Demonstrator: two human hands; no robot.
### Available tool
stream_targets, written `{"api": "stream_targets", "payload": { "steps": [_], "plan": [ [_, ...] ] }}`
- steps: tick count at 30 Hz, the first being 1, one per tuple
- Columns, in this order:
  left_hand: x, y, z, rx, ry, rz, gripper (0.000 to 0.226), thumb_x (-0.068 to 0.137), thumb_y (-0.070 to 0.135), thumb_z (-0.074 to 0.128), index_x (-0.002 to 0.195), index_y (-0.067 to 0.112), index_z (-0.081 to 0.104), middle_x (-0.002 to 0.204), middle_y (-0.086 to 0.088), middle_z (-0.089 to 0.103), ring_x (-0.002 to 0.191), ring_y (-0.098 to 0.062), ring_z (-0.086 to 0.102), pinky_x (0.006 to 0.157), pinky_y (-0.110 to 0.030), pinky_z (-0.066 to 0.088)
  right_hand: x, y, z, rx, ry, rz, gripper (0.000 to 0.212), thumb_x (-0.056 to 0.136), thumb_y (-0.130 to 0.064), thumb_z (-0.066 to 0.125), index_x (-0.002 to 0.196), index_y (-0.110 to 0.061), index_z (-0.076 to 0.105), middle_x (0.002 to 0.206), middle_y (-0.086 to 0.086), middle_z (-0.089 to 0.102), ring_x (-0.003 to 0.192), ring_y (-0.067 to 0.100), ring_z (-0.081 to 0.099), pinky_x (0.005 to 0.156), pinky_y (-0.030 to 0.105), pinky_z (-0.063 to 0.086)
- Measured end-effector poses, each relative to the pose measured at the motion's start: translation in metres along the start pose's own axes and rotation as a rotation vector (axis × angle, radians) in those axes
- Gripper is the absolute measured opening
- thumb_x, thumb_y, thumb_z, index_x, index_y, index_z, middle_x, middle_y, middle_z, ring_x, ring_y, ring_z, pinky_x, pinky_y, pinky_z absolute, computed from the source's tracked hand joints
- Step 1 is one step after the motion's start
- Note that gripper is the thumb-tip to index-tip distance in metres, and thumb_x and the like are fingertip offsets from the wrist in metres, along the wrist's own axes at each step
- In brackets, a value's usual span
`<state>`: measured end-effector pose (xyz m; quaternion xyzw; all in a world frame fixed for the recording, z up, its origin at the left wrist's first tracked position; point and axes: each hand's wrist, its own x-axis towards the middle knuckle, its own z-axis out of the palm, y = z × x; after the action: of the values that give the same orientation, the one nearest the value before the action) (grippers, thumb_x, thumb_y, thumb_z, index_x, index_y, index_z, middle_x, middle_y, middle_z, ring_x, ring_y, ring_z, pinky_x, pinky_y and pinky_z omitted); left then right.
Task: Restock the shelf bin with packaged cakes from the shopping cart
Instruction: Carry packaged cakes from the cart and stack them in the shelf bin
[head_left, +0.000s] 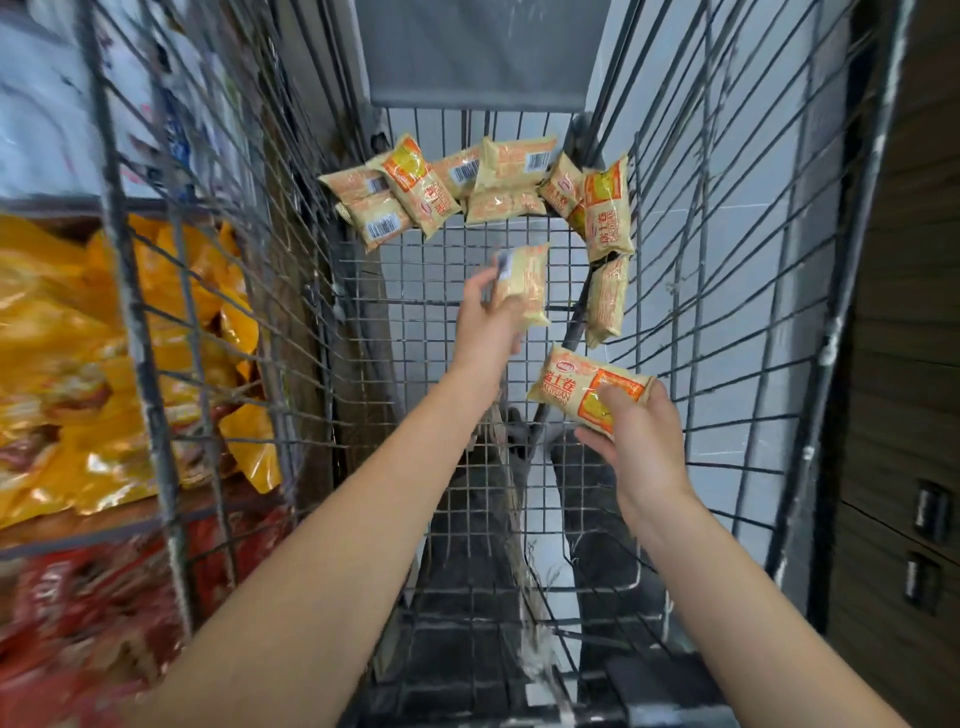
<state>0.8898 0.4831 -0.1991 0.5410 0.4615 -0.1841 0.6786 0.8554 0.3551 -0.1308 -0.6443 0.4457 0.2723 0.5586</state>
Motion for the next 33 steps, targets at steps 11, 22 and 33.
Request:
{"api": "stream_targets", "payload": {
  "steps": [11, 22, 33],
  "plan": [
    [-0.097, 0.006, -0.053, -0.555, -0.641, -0.705, 0.037, 0.098, 0.034, 0.031, 0.119, 0.008, 0.046, 0.073, -0.006, 0.054, 0.038, -0.003, 0.04, 0.033, -0.011, 0.034, -0.022, -0.029, -0.004, 0.113, -0.134, -0.191, 0.022, 0.096, -0.006, 0.045, 0.092, -0.023, 0.057, 0.098, -0.002, 0.064, 0.089, 0.011, 0.061, 0.073, 0.025, 0.054],
    [-0.094, 0.017, -0.051, -0.436, -0.796, -0.854, 0.026, 0.082, 0.038, 0.043, 0.087, 0.013, 0.048, 0.052, 0.004, 0.045, 0.028, -0.001, 0.036, 0.028, -0.008, 0.027, -0.026, -0.02, -0.014, -0.193, -0.606, -0.224, 0.059, 0.068, -0.055, 0.072, 0.114, -0.026, 0.051, 0.116, -0.002, 0.068, 0.11, 0.016, 0.062, 0.1, 0.039, 0.044],
    [-0.057, 0.023, -0.036, 0.388, -0.155, -0.219, 0.032, 0.101, 0.03, 0.035, 0.112, 0.006, 0.053, 0.086, -0.003, 0.063, 0.072, -0.013, 0.057, 0.058, -0.02, 0.05, -0.03, -0.013, -0.016, -0.139, -0.126, -0.287, 0.021, 0.081, -0.031, 0.072, 0.096, -0.032, 0.058, 0.093, -0.006, 0.069, 0.083, 0.007, 0.067, 0.072, 0.026, 0.054]
  ]
}}
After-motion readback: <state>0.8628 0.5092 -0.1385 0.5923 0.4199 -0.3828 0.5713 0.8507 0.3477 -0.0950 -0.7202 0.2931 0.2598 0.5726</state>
